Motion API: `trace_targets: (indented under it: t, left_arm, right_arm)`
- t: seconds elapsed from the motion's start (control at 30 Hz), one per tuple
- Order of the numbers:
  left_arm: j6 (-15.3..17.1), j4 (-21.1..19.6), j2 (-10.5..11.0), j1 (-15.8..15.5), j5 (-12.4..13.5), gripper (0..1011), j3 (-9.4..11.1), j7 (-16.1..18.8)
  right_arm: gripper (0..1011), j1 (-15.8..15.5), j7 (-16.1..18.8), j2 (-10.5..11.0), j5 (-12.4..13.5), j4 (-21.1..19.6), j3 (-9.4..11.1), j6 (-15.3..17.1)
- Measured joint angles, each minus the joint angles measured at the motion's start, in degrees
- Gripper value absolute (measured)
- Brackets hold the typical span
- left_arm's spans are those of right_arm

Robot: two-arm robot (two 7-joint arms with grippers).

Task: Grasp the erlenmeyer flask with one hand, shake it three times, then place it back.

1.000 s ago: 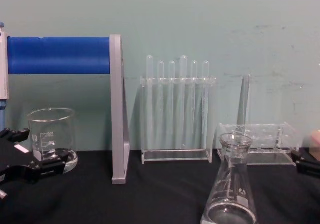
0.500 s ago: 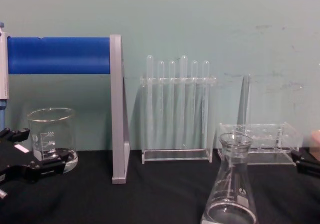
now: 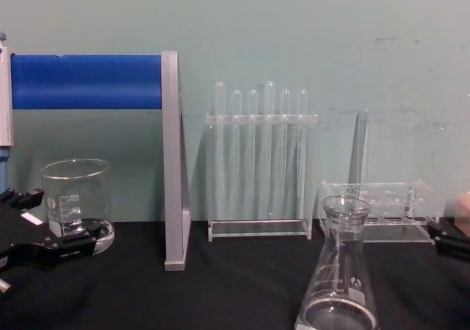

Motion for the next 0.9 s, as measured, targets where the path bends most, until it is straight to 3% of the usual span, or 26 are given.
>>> trace_targets:
  t: [0.9]
  left_arm:
    - [0.0, 0.0, 0.0, 0.0, 0.0, 1001, 0.0, 0.0]
  right_arm:
    - [1000, 0.0, 0.0, 0.0, 0.0, 0.0, 0.0, 0.0]
